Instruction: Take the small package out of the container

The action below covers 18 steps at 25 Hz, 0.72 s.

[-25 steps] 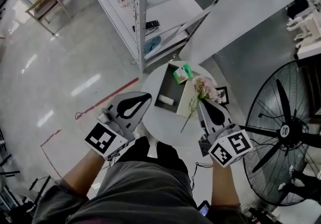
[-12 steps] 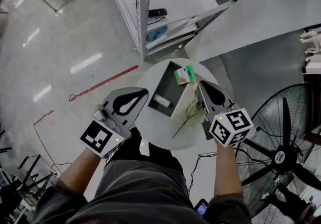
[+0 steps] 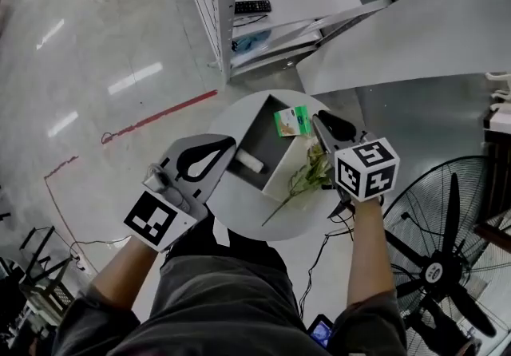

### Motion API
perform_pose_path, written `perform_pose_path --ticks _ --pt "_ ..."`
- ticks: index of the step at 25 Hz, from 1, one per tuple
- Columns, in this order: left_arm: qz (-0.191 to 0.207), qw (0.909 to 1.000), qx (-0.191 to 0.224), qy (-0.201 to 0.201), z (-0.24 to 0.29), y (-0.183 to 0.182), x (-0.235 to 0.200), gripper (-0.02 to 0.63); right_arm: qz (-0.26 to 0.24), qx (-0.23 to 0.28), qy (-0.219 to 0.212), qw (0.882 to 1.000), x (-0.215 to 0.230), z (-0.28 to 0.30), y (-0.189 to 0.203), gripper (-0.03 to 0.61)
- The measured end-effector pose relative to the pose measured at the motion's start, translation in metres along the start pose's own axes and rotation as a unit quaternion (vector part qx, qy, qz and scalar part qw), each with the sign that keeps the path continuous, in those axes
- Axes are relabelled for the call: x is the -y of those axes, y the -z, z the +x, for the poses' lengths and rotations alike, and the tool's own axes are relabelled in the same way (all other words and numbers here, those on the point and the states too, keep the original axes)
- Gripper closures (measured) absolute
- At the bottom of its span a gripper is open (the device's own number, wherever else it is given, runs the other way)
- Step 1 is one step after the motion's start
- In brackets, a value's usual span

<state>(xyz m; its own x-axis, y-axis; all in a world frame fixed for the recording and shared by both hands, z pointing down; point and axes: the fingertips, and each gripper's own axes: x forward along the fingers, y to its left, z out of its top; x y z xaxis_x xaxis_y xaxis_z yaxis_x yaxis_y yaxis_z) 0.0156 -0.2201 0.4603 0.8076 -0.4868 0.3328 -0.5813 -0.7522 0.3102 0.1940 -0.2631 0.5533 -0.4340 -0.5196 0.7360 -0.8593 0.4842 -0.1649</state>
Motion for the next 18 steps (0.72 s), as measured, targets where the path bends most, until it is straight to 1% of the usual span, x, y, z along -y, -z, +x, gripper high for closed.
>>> perform_pose_path --ticks 1,5,8,14,18 --pt "-0.002 1.0000 0.000 -0.001 0.002 0.002 -0.002 0.598 -0.006 -0.016 -0.003 1.000 0.004 0.006 0.004 0.513" --pt "-0.014 0.9999 -0.005 -0.006 0.005 0.010 -0.008 0.598 -0.020 -0.072 -0.013 0.997 0.016 0.025 0.018 0.500" --pt "-0.024 0.9996 -0.009 -0.010 0.006 0.017 -0.015 0.598 -0.022 -0.113 -0.028 0.993 0.021 0.039 0.030 0.461" --pt "-0.045 0.9988 -0.013 -0.018 0.008 0.034 -0.026 0.598 -0.021 -0.177 -0.046 0.983 0.027 0.061 0.052 0.460" --pt "-0.054 0.9982 -0.015 -0.024 0.005 0.040 -0.032 0.598 -0.018 -0.206 -0.055 0.977 0.029 0.069 0.061 0.463"
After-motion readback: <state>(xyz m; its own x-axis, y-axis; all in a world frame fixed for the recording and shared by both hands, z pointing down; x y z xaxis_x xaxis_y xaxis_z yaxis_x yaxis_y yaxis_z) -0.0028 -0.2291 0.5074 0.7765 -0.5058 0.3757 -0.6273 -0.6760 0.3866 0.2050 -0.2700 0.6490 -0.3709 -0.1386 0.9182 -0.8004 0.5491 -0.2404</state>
